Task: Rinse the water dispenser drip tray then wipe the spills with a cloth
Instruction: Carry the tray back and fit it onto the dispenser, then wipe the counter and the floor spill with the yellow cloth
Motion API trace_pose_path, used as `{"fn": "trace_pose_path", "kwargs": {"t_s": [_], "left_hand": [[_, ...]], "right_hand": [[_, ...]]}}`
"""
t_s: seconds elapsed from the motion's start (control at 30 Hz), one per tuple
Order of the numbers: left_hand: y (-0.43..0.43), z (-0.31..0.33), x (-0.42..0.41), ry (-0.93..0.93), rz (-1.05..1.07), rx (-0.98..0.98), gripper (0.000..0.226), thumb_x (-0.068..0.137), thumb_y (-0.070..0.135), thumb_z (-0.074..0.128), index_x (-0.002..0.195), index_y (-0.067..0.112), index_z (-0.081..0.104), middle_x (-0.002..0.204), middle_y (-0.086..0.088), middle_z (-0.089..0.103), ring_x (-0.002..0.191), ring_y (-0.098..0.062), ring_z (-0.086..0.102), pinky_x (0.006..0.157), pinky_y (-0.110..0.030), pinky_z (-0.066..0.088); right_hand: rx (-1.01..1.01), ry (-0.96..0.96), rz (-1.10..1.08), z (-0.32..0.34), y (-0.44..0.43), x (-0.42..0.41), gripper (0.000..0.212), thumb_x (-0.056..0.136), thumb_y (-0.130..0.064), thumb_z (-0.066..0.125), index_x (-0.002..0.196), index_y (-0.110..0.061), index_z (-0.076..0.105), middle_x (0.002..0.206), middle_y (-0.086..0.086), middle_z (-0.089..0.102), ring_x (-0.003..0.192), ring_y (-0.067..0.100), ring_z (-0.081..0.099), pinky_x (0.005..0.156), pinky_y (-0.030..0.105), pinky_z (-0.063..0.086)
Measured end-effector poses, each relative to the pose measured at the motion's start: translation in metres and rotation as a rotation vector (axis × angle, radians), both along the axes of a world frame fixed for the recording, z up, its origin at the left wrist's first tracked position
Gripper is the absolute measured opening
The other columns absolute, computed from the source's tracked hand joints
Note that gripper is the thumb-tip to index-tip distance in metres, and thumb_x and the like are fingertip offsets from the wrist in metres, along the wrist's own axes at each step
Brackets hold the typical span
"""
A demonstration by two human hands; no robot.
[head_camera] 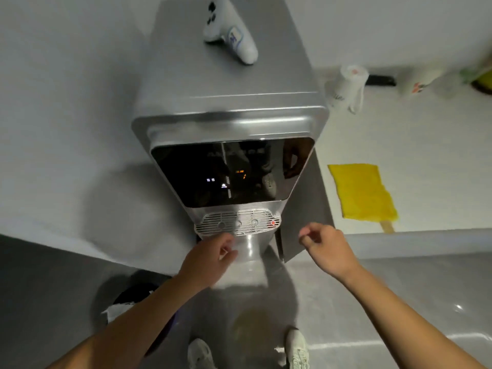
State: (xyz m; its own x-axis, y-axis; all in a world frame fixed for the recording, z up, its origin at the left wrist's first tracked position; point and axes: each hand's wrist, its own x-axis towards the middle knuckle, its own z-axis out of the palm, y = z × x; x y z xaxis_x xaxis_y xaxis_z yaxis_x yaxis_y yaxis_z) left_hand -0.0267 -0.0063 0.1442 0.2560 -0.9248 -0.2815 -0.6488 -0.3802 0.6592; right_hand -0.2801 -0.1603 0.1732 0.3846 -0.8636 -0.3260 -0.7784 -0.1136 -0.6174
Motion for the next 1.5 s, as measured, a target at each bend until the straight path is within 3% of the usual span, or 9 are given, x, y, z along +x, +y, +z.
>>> {"fn": "trace_pose_path", "kwargs": {"t_s": [0.1, 0.27, 0.4, 0.6, 0.73, 0.9, 1.13, 1.3, 1.5], "left_hand": [[-0.024, 0.038, -0.027, -0.038, -0.121, -0.028, 0.030, 0.097, 0.043, 0.063, 0.125, 0.032, 0.061, 0.114, 0.014, 0.069, 0.104, -0.007, 0.066, 0.088, -0.035, 0.057], [-0.078, 0.078, -0.080, -0.061, -0.222, -0.113, 0.023, 0.096, 0.037, 0.064, 0.118, 0.032, 0.062, 0.106, 0.014, 0.066, 0.101, -0.013, 0.064, 0.090, -0.040, 0.055], [-0.120, 0.092, -0.123, -0.097, -0.260, -0.193, 0.028, 0.095, 0.032, 0.067, 0.122, 0.029, 0.064, 0.103, 0.011, 0.063, 0.093, -0.007, 0.062, 0.085, -0.031, 0.055], [-0.182, 0.106, -0.188, -0.320, -0.277, -0.120, 0.041, 0.097, 0.035, 0.064, 0.136, 0.024, 0.060, 0.129, 0.003, 0.064, 0.111, -0.019, 0.065, 0.092, -0.036, 0.053], [-0.221, 0.102, -0.224, -0.414, -0.300, 0.006, 0.060, 0.097, 0.046, 0.061, 0.152, 0.028, 0.044, 0.154, 0.004, 0.047, 0.136, -0.024, 0.051, 0.107, -0.038, 0.045], [-0.279, 0.078, -0.259, -0.468, -0.402, 0.152, 0.086, 0.096, 0.065, 0.053, 0.165, 0.031, 0.014, 0.175, -0.001, 0.009, 0.160, -0.026, 0.008, 0.129, -0.041, 0.015], [-0.367, 0.032, -0.326, -0.527, -0.527, 0.140, 0.094, 0.090, 0.082, 0.036, 0.166, 0.032, 0.010, 0.175, -0.005, 0.001, 0.161, -0.030, 0.002, 0.129, -0.049, 0.009], [-0.454, 0.022, -0.394, -0.503, -0.573, -0.142, 0.097, 0.091, 0.084, 0.022, 0.138, 0.011, 0.066, 0.145, -0.015, 0.062, 0.132, -0.041, 0.060, 0.116, -0.048, 0.033], [-0.566, 0.016, -0.460, -0.491, -0.714, -0.090, 0.103, 0.081, 0.085, 0.032, 0.155, 0.015, 0.047, 0.164, -0.013, 0.040, 0.150, -0.043, 0.036, 0.119, -0.062, 0.026]], "right_hand": [[-0.277, -0.034, -0.029, 0.036, -0.036, -0.027, 0.011, 0.091, -0.019, 0.067, 0.101, -0.023, 0.071, 0.095, 0.004, 0.075, 0.090, 0.026, 0.069, 0.080, 0.040, 0.055], [-0.181, 0.323, 0.175, 0.046, -0.095, -0.072, 0.080, 0.093, -0.062, 0.059, 0.158, -0.023, 0.035, 0.158, 0.008, 0.043, 0.141, 0.034, 0.041, 0.114, 0.045, 0.036], [-0.295, 0.551, 0.472, 0.020, -0.109, -0.116, 0.114, 0.068, -0.086, 0.062, 0.160, -0.030, 0.023, 0.160, -0.003, 0.034, 0.136, 0.031, 0.040, 0.106, 0.044, 0.037], [-0.602, 0.442, 0.542, 0.017, -0.108, -0.189, 0.040, 0.076, -0.017, 0.074, 0.115, -0.018, 0.068, 0.112, 0.005, 0.069, 0.098, 0.033, 0.066, 0.086, 0.042, 0.053], [-0.408, 0.368, 0.488, 0.027, -0.120, -0.242, 0.044, 0.086, -0.016, 0.056, 0.129, -0.021, 0.056, 0.124, 0.004, 0.060, 0.117, 0.031, 0.058, 0.096, 0.041, 0.045], [-0.188, -0.084, 0.132, 0.058, -0.161, -0.295, 0.008, 0.085, -0.015, 0.057, 0.090, -0.021, 0.059, 0.094, 0.002, 0.053, 0.087, 0.029, 0.057, 0.072, 0.039, 0.044], [0.144, -0.448, -0.525, 0.099, -0.254, -0.365, 0.028, 0.087, -0.015, 0.055, 0.060, -0.019, 0.047, 0.058, -0.002, 0.049, 0.057, 0.015, 0.050, 0.051, 0.028, 0.044], [0.256, -0.670, -0.701, 0.120, -0.315, -0.435, 0.028, 0.094, 0.000, 0.044, 0.078, -0.007, 0.066, 0.063, 0.001, 0.069, 0.058, 0.013, 0.068, 0.048, 0.026, 0.054], [0.273, -0.644, -0.858, 0.142, -0.372, -0.522, 0.033, 0.070, -0.017, 0.050, 0.091, 0.003, 0.066, 0.081, 0.030, 0.068, 0.079, 0.043, 0.065, 0.080, 0.060, 0.054]]}}
